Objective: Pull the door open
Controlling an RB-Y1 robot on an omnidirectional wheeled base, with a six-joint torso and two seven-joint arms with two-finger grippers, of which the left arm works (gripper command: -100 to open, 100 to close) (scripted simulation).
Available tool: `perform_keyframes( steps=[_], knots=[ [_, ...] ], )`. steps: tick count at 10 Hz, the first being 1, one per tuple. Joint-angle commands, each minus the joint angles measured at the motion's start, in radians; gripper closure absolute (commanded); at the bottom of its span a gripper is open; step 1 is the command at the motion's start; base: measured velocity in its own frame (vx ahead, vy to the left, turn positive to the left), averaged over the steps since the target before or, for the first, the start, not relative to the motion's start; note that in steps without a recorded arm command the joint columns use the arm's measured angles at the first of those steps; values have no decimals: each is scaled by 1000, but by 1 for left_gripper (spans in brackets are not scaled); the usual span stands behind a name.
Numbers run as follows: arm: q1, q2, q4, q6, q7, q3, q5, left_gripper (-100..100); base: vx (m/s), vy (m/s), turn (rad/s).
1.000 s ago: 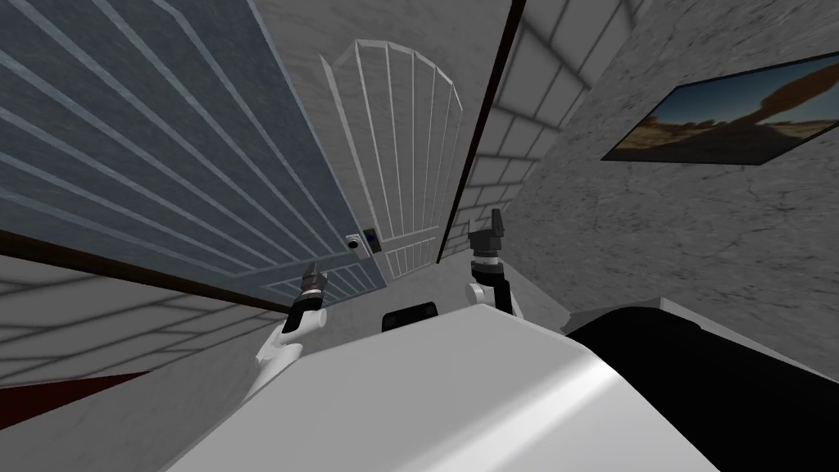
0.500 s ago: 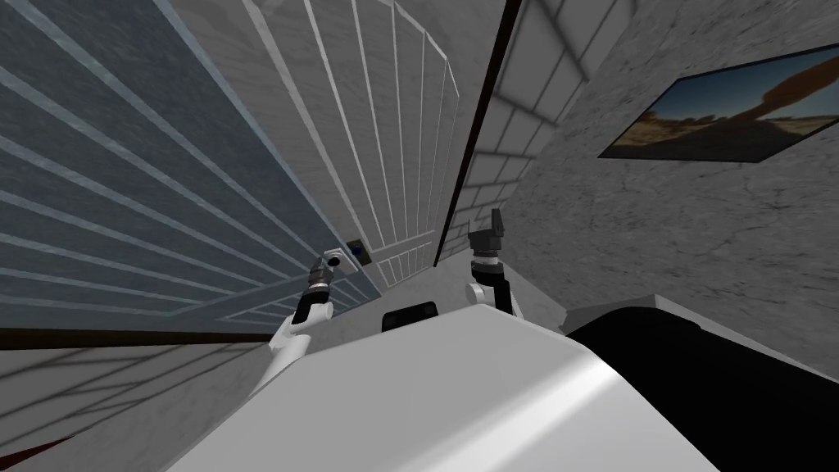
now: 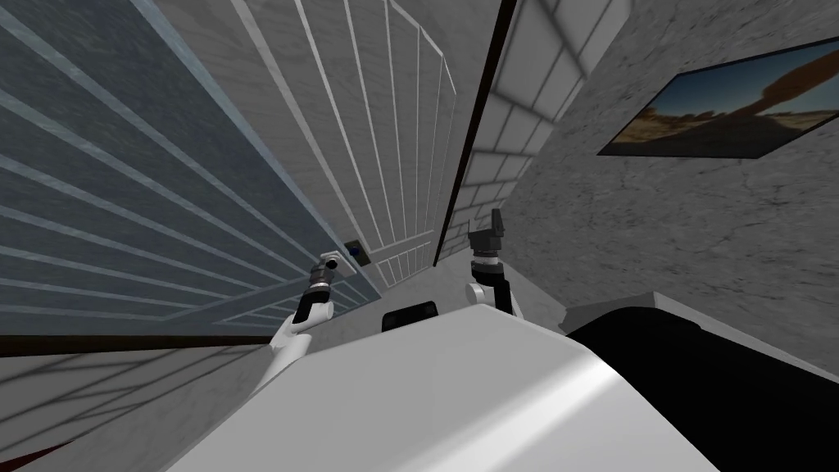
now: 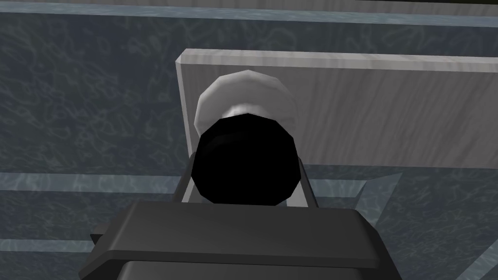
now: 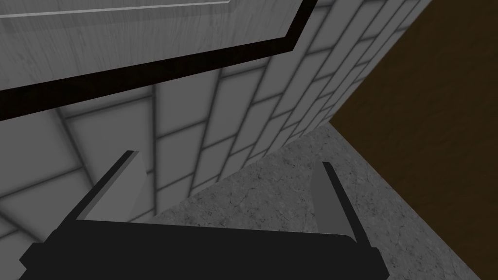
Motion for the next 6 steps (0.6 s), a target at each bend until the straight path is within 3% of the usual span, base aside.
perform_keyframes(
  steps=[1,2,5,6],
  knots=[
    [2,2,1,0,0,3,1,100,-11,-2,5],
    [2,2,1,0,0,3,1,100,0,0,0],
    [29,21,2,2,10,4,3,100,-190,84,64],
    [26,19,-3,-3,14,-7,3,-100,-192,-21,-45]
  ],
)
